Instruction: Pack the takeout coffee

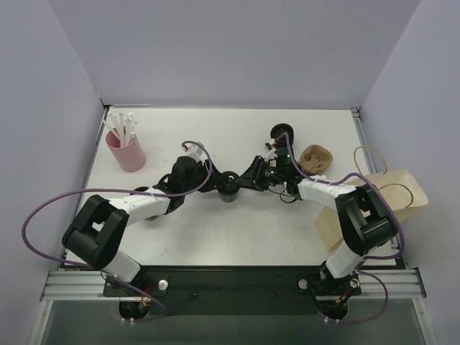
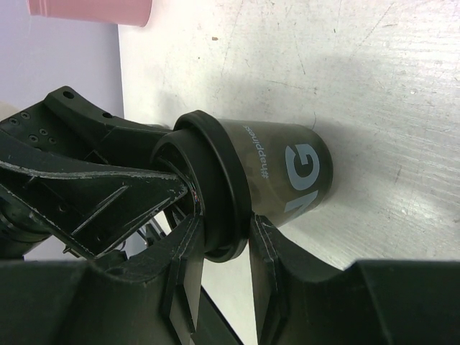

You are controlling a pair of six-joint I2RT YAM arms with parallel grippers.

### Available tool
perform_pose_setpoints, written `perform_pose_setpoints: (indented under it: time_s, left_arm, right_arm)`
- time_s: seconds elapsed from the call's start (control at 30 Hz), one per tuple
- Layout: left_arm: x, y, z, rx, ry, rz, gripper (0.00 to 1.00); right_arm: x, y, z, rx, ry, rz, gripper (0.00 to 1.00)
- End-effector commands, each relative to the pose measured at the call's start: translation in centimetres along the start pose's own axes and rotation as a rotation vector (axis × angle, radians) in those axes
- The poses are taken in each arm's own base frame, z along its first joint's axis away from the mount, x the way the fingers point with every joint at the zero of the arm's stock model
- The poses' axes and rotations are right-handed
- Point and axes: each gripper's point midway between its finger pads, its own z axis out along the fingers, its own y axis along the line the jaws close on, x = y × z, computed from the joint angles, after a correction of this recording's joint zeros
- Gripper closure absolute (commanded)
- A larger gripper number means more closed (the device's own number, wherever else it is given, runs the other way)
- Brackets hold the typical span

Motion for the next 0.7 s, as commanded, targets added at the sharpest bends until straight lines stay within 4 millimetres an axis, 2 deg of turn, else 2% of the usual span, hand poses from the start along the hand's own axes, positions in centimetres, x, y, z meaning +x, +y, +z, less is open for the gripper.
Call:
perform_pose_setpoints:
  time_s: [0.0, 0.1, 0.43, 0.67]
  left_arm:
    - [12.3, 8.0, -2.5, -0.250, 0.423, 0.002, 0.48]
    - [12.7, 9.0, -2.8, -0.291, 0.426, 0.004, 0.48]
    - [13.3, 10.3, -3.1, -0.338, 0.429, 0.001, 0.48]
    - [13.3, 10.7, -3.1, -0.358, 0.429, 0.008, 0.48]
  right_arm:
    - [2.9, -3.1, 0.6, 0.113, 0.086, 0.037, 0.71]
    - [1.9, -2.3, 0.2, 0.089, 0.067, 0.030, 0.66]
    - [-0.9, 0.1, -1.2, -0.004, 0.017, 0.024, 0.62]
    - [-2.4, 0.6, -2.0, -0.035, 0.005, 0.032, 0.57]
